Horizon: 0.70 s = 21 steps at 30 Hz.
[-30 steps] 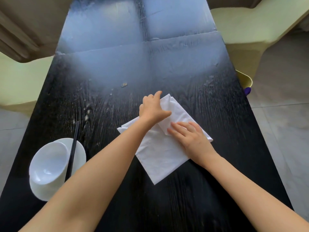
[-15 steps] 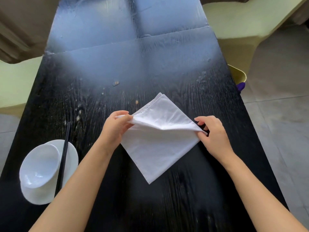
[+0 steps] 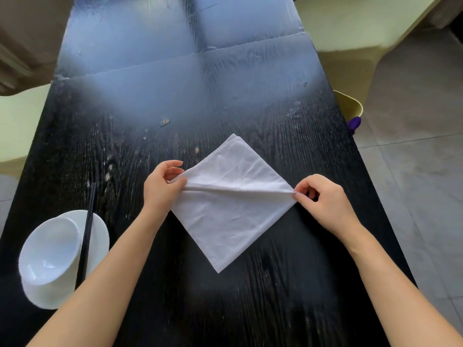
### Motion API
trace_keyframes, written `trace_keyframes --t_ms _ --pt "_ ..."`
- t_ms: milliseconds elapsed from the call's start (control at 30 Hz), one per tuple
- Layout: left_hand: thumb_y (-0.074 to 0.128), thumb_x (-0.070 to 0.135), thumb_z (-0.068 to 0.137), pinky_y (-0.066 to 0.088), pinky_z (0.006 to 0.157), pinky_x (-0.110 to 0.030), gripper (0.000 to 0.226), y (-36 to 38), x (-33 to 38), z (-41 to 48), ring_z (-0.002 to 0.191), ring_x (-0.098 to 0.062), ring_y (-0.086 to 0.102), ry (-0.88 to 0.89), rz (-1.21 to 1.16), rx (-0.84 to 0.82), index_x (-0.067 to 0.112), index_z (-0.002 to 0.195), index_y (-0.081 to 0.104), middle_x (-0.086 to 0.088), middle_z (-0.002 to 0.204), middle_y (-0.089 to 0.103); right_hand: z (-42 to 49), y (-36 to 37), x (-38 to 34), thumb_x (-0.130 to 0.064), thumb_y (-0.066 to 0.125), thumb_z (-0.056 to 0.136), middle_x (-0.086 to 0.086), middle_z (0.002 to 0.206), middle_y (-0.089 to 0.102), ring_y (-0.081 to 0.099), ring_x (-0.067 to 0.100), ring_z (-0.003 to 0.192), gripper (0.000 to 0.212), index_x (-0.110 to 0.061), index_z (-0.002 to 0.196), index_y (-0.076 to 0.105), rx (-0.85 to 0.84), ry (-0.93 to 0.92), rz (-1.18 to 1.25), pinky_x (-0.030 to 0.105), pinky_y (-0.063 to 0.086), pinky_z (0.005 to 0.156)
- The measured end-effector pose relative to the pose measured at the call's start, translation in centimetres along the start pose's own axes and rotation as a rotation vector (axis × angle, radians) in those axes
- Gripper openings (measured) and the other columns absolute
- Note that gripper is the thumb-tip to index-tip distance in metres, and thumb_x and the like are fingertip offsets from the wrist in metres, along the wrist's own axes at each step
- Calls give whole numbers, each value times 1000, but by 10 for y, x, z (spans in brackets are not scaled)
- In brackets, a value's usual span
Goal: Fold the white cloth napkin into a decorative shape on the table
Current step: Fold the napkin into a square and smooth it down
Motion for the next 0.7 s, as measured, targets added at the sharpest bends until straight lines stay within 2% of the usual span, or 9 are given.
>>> trace_keyframes --t_ms 67,167,300,400,500,600,700 --pt "64 5 78 46 80 -23 32 3 1 -4 85 -11 59 70 64 -4 24 104 63 5 90 65 -3 0 -1 -9 64 80 -5 75 59 53 13 67 9 -17 76 63 63 48 -50 26 45 64" --pt "64 7 81 39 72 -10 30 5 3 -7 85 -10 57 156 168 -8 20 108 62 4 92 64 -5 -3 0 -10 60 81 -2 75 63 56 15 69 7 -14 77 64 127 165 -67 28 45 64" --pt "65 8 82 39 68 -9 29 7 2 -7 81 -10 56 195 231 -6 17 109 62 0 93 64 -6 -6 1 -11 56 82 2 74 65 58 20 71 8 -12 80 64 180 294 -62 28 43 63" --pt "65 8 82 38 68 -8 28 8 0 -8 80 -11 55 221 260 -4 15 109 62 -1 94 63 -2 -9 6 -13 55 80 0 73 68 63 19 73 12 -16 77 66 82 352 -44 31 50 67" --pt "64 9 83 38 68 -9 27 8 -2 -10 81 -12 55 233 268 8 15 110 63 -1 94 62 5 -15 10 -22 53 83 0 67 70 68 15 66 19 -14 72 67 28 415 96 38 56 73" --pt "65 10 83 38 70 -15 27 9 -2 -12 82 -12 55 254 281 26 14 109 63 0 94 60 21 -17 -1 -36 59 85 1 74 68 64 18 74 27 -12 76 67 -14 347 -14 34 51 72" --pt "65 10 83 38 73 -19 26 10 -1 -15 81 -13 54 267 278 43 14 109 63 1 92 58 38 -5 -16 -36 69 77 -3 81 64 59 16 79 20 -16 81 68 -183 276 -156 34 50 74"
Point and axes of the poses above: each hand's wrist, its own z-axis towards the middle knuckle, its own y-axis out of the palm, x = y × z, the point moved 5 cm from there along z, towards the middle knuckle
